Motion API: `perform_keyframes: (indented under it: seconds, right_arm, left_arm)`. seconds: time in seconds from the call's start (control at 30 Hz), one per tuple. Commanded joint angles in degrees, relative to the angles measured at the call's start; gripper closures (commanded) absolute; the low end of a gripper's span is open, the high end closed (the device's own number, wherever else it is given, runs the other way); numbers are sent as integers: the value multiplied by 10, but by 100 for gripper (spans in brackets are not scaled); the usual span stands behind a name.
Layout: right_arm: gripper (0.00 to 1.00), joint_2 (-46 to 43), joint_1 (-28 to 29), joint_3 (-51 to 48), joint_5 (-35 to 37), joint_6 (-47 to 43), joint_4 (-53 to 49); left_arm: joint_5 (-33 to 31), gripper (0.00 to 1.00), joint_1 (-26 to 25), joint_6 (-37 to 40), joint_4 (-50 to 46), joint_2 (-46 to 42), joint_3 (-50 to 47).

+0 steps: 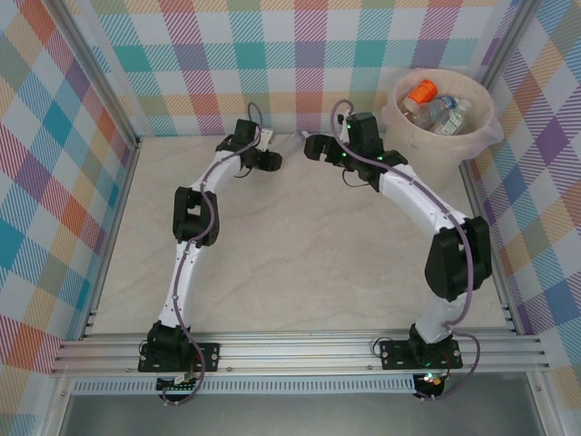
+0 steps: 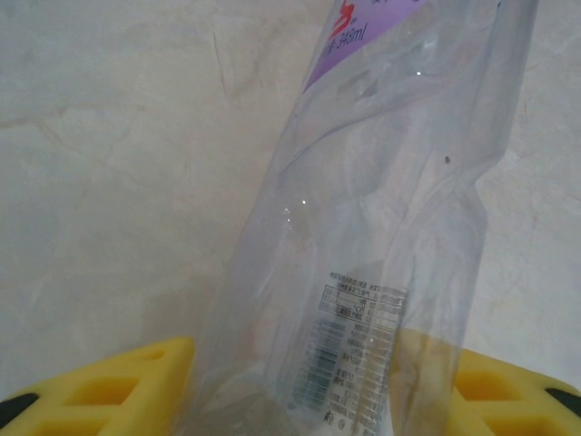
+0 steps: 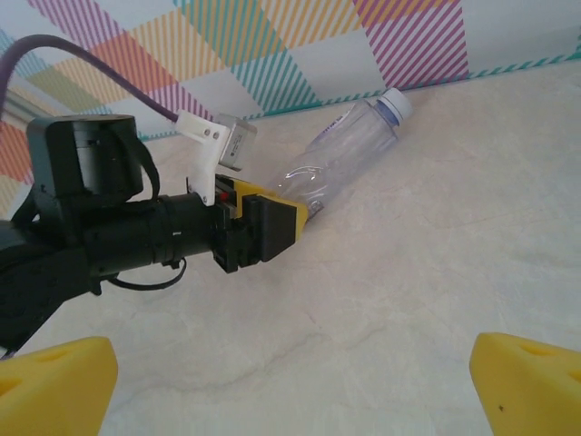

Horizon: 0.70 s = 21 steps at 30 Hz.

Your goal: Put the plastic bottles in the bin

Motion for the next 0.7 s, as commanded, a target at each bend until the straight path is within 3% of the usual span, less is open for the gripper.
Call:
perform_keyframes:
  seconds: [0.0, 0.1, 0.27, 0.53, 0.67]
  right_arm:
    - [0, -61, -3, -31, -40, 14, -35]
    - [0, -114, -3, -77, -50, 48, -36]
    - [0, -202, -3, -161, -8, 72, -44]
    - [0, -282, -5, -248, -51, 144, -32]
    - [0, -305, -6, -291, -108, 214, 42]
  left_arm:
    - [8, 52, -8, -39, 21, -104, -100]
    - [12, 52, -16, -70, 82, -192, -229]
    - [7, 52, -39, -136, 174, -335, -421]
    - [-3, 51, -97, -219, 214, -522, -608]
    - [2, 50, -127, -263, 217, -599, -673]
